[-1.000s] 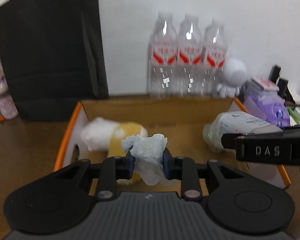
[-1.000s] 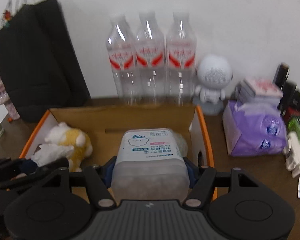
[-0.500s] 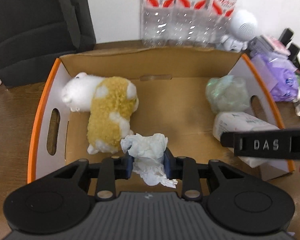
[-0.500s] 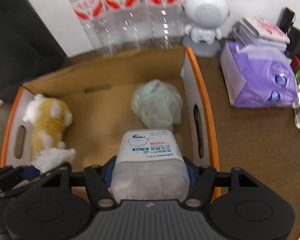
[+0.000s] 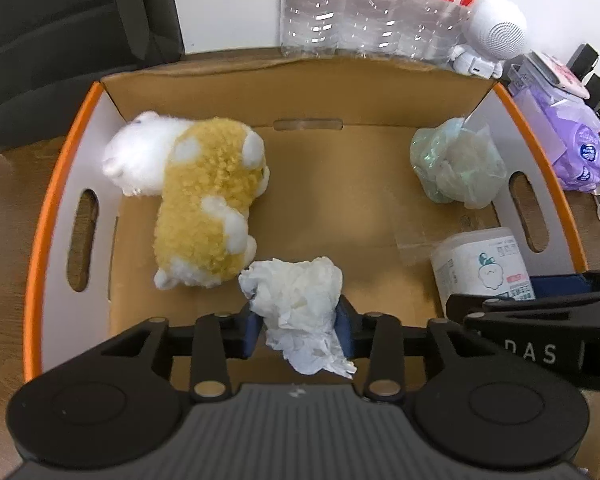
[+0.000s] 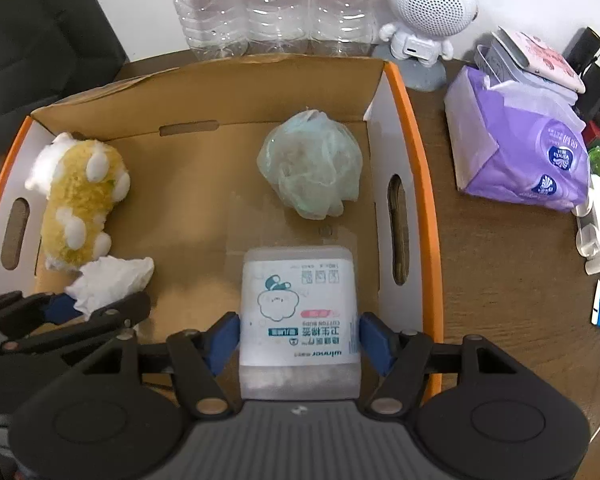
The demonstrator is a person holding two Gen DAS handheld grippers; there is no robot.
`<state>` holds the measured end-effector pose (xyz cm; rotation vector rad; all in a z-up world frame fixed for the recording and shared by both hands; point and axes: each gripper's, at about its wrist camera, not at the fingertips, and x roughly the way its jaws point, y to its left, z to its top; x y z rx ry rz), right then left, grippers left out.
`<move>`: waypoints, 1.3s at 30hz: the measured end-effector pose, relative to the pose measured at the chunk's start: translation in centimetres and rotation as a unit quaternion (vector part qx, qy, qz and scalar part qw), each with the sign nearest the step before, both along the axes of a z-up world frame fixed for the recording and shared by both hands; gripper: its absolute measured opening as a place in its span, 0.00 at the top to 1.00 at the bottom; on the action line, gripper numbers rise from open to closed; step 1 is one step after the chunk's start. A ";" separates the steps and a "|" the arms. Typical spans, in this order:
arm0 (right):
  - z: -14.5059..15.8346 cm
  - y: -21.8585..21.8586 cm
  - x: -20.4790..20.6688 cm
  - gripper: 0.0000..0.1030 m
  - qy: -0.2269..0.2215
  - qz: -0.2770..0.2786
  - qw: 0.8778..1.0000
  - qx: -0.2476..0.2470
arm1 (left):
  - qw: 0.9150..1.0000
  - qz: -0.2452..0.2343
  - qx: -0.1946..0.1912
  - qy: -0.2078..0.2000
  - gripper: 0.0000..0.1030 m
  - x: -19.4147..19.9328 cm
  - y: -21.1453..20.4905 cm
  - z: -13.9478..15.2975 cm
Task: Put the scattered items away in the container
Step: 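Carry the tissue and swab container into the box and release both, then withdraw both open tools from the box toward the remaining items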
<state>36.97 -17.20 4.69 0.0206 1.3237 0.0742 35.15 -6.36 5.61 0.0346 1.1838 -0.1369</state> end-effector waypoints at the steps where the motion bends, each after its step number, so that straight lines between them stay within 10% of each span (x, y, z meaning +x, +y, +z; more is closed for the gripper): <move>1: 0.1 0.0 0.0 0.36 0.004 -0.003 1.000 0.003 | 1.000 0.000 -0.002 0.003 0.53 -0.1 0.1 0.2; 12: 5.4 -2.0 -1.2 0.21 0.002 -0.024 0.999 0.027 | 1.000 0.010 -0.001 0.011 0.18 -1.4 1.4 5.2; 24: 14.4 -1.5 -6.4 0.16 -0.112 -0.007 0.993 0.027 | 0.990 0.032 0.008 -0.138 0.02 -7.6 3.1 14.5; 29: 14.9 -1.1 -8.7 0.16 -0.180 0.004 0.983 0.033 | 0.977 0.033 0.000 -0.212 0.00 -10.5 3.7 14.8; 33: 13.6 -1.7 -10.7 0.16 -0.259 -0.003 0.962 0.087 | 0.943 0.033 -0.005 -0.332 0.00 -13.5 4.1 13.4; 39: 10.0 -1.0 -13.1 0.16 -0.343 0.015 0.937 0.068 | 0.924 0.045 0.007 -0.379 0.00 -14.9 3.8 9.7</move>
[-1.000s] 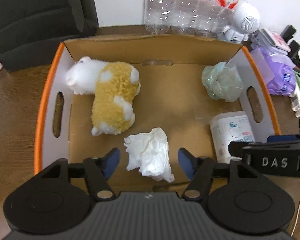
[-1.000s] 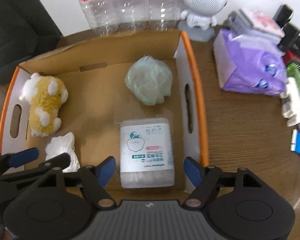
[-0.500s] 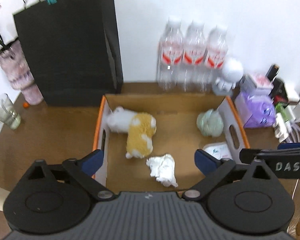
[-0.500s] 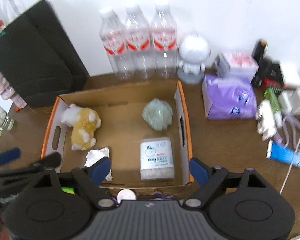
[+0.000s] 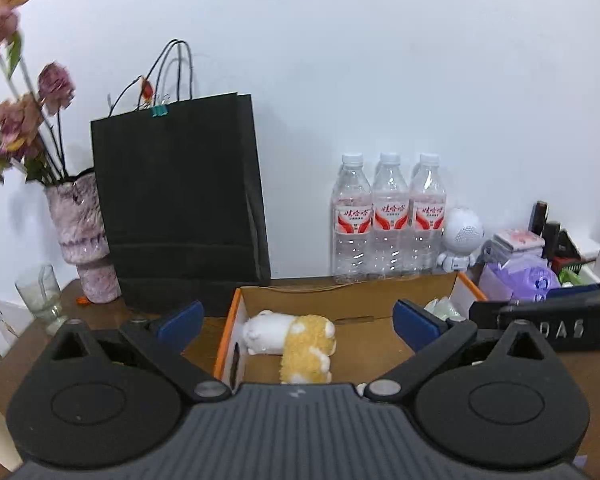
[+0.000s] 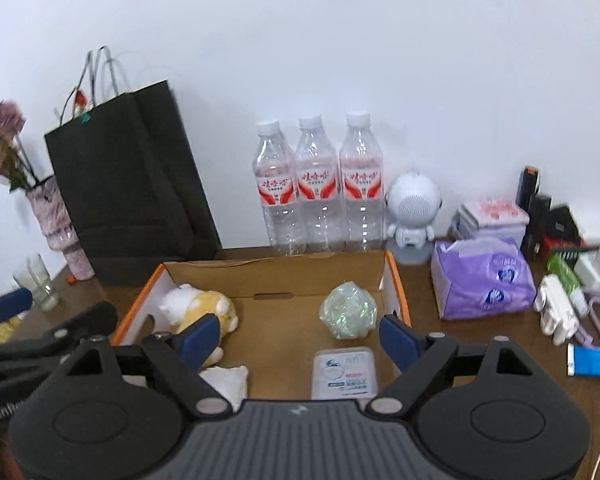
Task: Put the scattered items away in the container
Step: 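Withdraw both open tools from the box toward the remaining items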
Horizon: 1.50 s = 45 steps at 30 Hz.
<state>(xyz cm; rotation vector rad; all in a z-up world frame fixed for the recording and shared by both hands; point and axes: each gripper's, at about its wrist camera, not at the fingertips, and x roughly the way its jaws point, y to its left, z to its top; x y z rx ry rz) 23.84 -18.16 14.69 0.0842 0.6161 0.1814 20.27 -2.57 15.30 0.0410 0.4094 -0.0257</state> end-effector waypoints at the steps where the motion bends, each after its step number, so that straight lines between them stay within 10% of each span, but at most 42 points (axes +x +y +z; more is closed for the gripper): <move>1: -0.5 0.1 -0.4 0.16 -0.012 0.000 1.000 -0.004 | 1.000 0.000 -0.010 -0.004 0.00 -0.2 0.2 -0.5; 18: -3.0 -1.0 -5.5 0.16 -0.077 -0.004 0.997 0.027 | 0.998 0.008 0.005 -0.059 0.00 -5.4 0.6 -2.9; 45: -8.3 -1.9 -27.5 0.15 -0.141 0.019 0.990 -0.004 | 0.998 0.013 -0.017 -0.051 0.00 -25.4 2.2 -8.0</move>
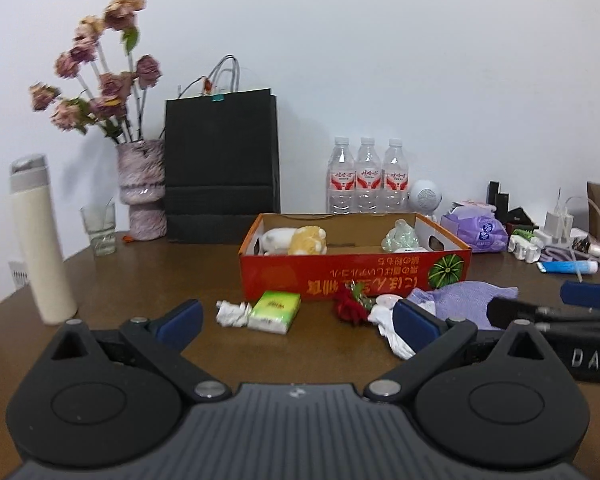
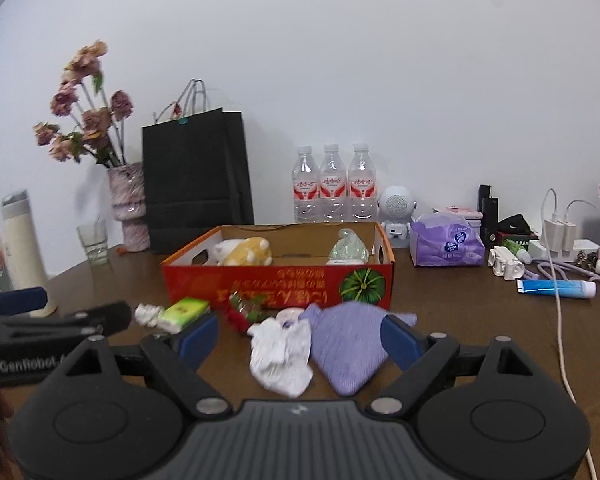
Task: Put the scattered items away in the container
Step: 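Withdraw both open tools from the box toward the remaining items, then grasp the green tissue pack with the left tool while the right tool grasps the crumpled tissue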
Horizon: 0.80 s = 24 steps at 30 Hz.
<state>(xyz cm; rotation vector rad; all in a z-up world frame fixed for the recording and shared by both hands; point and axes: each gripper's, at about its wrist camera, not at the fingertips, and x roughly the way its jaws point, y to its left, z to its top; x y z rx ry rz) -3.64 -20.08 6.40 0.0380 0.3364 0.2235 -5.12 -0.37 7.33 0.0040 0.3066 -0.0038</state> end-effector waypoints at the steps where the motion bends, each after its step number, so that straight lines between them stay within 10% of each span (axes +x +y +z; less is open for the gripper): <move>1: 0.0 0.1 -0.9 0.15 -0.003 0.004 1.000 -0.001 | 1.000 0.004 -0.008 -0.002 0.00 -0.7 0.1 0.0; 24: -5.6 -1.6 -10.9 0.08 0.021 -0.006 0.999 0.042 | 0.999 -0.035 0.034 0.006 0.00 -9.3 -0.2 -4.2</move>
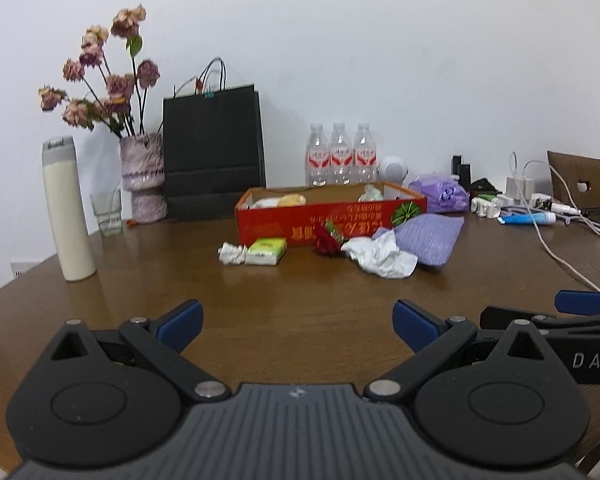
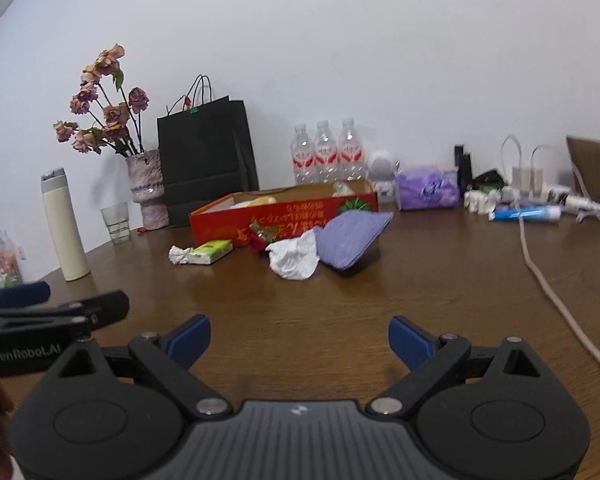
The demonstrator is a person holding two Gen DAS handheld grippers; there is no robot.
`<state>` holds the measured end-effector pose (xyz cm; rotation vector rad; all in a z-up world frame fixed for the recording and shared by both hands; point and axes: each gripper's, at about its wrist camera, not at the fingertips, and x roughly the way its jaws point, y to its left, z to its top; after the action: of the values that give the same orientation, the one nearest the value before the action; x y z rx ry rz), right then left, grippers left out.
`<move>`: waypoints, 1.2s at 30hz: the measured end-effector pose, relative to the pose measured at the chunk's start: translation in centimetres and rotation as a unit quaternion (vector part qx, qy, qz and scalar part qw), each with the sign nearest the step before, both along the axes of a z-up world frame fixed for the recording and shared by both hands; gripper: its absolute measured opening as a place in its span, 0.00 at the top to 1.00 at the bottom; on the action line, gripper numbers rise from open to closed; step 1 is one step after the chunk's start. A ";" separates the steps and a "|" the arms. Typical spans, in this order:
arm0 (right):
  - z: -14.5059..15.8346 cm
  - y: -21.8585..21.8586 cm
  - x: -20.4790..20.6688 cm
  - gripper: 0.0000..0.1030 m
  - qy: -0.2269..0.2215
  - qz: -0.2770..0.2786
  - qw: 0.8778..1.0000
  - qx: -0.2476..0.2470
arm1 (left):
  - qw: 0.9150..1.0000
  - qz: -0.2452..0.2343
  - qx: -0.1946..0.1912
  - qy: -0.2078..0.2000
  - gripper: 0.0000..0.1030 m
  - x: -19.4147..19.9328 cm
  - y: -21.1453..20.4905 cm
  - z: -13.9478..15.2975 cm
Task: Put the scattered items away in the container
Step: 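Grasp the green tissue pack with the left tool while the right tool grasps the crumpled tissue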
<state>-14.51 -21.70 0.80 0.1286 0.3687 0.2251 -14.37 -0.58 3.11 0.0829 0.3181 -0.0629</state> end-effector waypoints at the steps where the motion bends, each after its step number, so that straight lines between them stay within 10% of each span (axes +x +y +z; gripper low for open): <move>1: 0.0 0.1 0.2 0.08 0.003 0.003 1.000 0.000 | 1.000 -0.001 -0.001 0.005 0.00 0.4 0.2 0.0; 12: 2.0 1.3 8.1 0.31 0.040 0.030 0.998 -0.036 | 0.997 0.001 -0.031 0.065 0.00 11.6 4.1 1.8; 16: 2.1 2.5 12.8 0.36 0.052 0.044 0.997 -0.040 | 0.995 -0.006 -0.043 0.087 0.14 16.6 4.5 1.4; 24: 1.8 5.9 22.3 0.44 0.065 0.079 0.992 -0.073 | 0.993 -0.056 0.047 0.095 0.16 26.5 2.3 -0.7; 30: 0.4 6.2 24.7 0.52 0.092 0.061 0.990 -0.090 | 0.987 -0.067 0.014 0.146 0.14 30.4 2.9 -1.9; 36: -0.6 6.0 24.9 0.64 0.113 0.069 0.987 -0.089 | 0.984 -0.044 0.024 0.172 0.54 31.6 2.0 -2.3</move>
<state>10.39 -15.75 0.21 -0.0488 0.6220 0.3150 17.27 1.41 0.80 0.1353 0.6611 -0.1589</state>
